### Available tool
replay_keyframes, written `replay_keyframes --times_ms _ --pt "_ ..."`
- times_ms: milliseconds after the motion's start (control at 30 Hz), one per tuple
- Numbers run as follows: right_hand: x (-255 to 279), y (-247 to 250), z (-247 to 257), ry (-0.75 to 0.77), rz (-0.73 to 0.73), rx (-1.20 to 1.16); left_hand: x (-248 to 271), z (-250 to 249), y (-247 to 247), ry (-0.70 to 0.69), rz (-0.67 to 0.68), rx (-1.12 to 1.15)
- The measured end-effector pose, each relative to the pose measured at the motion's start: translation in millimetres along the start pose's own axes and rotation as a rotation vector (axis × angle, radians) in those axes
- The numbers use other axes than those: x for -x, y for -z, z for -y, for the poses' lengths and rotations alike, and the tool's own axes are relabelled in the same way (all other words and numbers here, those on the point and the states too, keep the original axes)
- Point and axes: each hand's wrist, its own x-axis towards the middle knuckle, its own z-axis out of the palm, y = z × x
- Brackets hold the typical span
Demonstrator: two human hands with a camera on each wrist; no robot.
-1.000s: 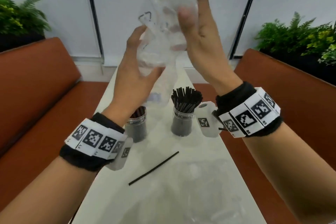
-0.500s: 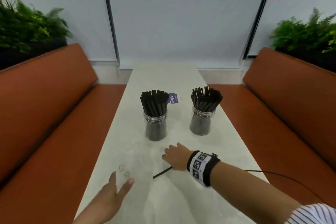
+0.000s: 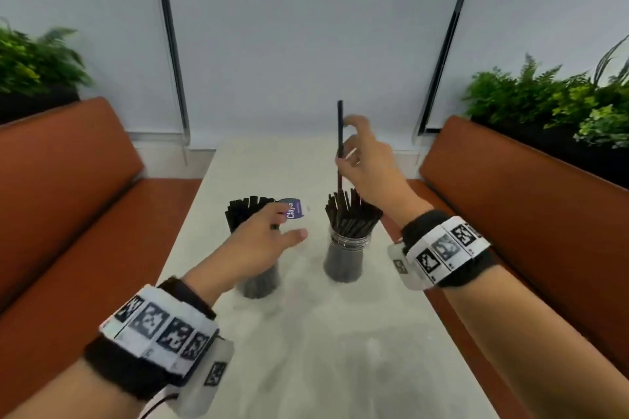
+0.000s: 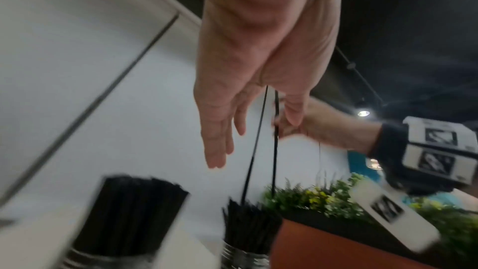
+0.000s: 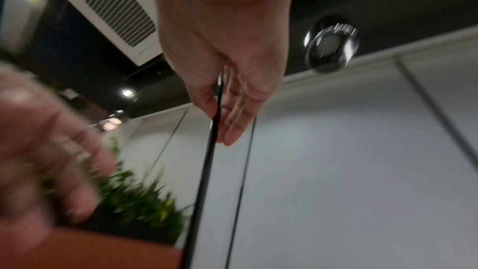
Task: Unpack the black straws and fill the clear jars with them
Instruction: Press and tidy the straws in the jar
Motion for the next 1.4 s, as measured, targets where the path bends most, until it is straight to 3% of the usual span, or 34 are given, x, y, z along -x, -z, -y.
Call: replay_keyframes --times_ms 100,267,367,467,533,600,700,800,867,933,1167,1400 --pt "-27.3 35.2 -19.0 -0.030 -0.223 -0.055 -49.6 -11.7 -51.8 0.076 0.043 0.163" --pt "-38.3 14.2 -77.1 -0.114 -0.280 -0.008 -105.8 -0.6 -120.5 0.239 -0.030 0.225" --pt "-32.4 -11.2 -112.6 -0.220 -0.213 -0.040 -125.2 14.1 -144.2 0.317 -0.037 0.232" --pt "-22.4 -29.7 -138.9 -0.209 0.094 0.093 -136.5 26.7 -155.8 0.327 -0.051 0.207" --pt "-14.7 -33.9 -153.8 -0.145 0.257 0.216 -142.7 32.7 -158.7 0.308 -0.066 0.188" --pt "-3.5 -27.9 -169.8 -0.152 0.180 0.069 -149.0 37.7 -159.4 0.261 -0.078 0.187" --pt "23.3 -13.3 -193.6 -0.409 0.138 -0.410 -161.5 45.5 -156.3 0.129 -0.127 0.234" --pt "44.6 -24.5 -216.7 -0.597 0.401 -0.400 -177.2 54.9 -153.0 -0.021 -0.089 0.253" --pt "40.9 -42.4 -223.4 -0.576 0.471 -0.377 -186.0 54.2 -152.9 -0.066 0.023 0.216" --pt "24.9 -55.9 -222.3 -0.515 0.431 -0.452 -192.3 48.0 -153.6 -0.095 0.088 0.155" --pt "-11.6 -50.3 -217.0 -0.416 0.216 -0.674 -205.3 14.9 -146.0 -0.214 -0.015 0.293" --pt "11.7 -54.8 -237.7 -0.462 0.316 -0.664 -196.4 29.7 -157.5 -0.126 0.032 0.268"
